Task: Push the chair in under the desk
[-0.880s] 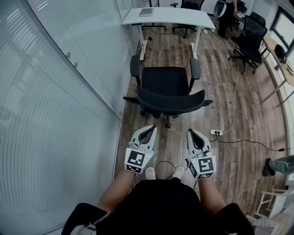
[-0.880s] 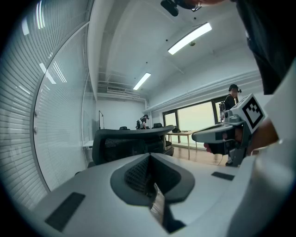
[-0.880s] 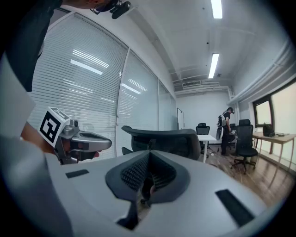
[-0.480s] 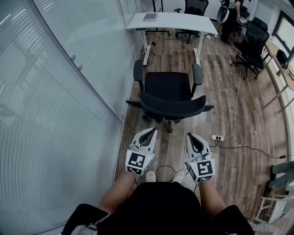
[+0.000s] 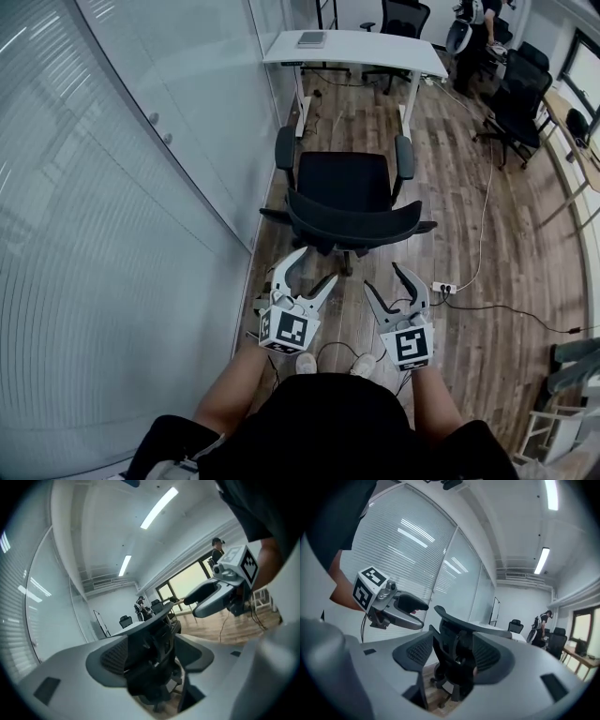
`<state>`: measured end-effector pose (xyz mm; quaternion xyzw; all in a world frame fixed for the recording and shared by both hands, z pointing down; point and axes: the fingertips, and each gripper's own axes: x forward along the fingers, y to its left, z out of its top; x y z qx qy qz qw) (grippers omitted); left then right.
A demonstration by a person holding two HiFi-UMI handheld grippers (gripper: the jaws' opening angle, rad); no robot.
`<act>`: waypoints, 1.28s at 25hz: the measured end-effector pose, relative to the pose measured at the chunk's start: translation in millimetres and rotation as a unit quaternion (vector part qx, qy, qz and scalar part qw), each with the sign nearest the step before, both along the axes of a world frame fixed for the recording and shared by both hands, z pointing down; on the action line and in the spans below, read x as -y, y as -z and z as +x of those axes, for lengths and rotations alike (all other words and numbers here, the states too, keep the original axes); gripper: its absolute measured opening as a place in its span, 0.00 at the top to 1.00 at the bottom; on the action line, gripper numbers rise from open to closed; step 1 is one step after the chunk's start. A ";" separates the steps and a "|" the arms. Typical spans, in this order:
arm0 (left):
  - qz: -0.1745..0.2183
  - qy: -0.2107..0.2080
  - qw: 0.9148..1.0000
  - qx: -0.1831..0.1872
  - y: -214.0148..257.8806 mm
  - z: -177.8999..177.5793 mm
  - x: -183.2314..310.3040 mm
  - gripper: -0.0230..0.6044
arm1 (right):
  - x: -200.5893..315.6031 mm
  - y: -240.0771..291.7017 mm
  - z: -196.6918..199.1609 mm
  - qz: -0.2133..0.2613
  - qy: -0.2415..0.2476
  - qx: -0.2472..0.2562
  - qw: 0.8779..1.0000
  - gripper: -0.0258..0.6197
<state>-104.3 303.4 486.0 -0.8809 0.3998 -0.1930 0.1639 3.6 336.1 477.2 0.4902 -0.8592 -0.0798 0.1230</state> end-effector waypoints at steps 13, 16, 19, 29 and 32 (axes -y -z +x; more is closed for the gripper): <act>0.139 -0.010 0.929 0.343 2.6 9.6 47.2 0.36 | 39.3 -13.1 -10.0 0.069 0.021 -0.306 0.949 0.38; 0.140 -0.012 0.911 0.387 -2.1 13.0 61.2 0.34 | 55.5 -12.3 -7.0 0.088 0.027 -0.392 0.915 0.35; 0.151 -0.021 0.896 0.417 -9.0 12.2 79.4 0.34 | 76.8 -19.2 -4.1 0.104 0.034 -0.493 0.863 0.34; 0.147 -0.033 0.870 0.470 -26.0 21.7 112.9 0.34 | 114.2 -41.6 -2.1 0.072 0.042 -0.572 0.816 0.33; 0.147 -0.031 0.861 0.486 -28.9 23.2 119.4 0.34 | 120.7 -47.4 2.7 0.061 0.042 -0.578 0.812 0.33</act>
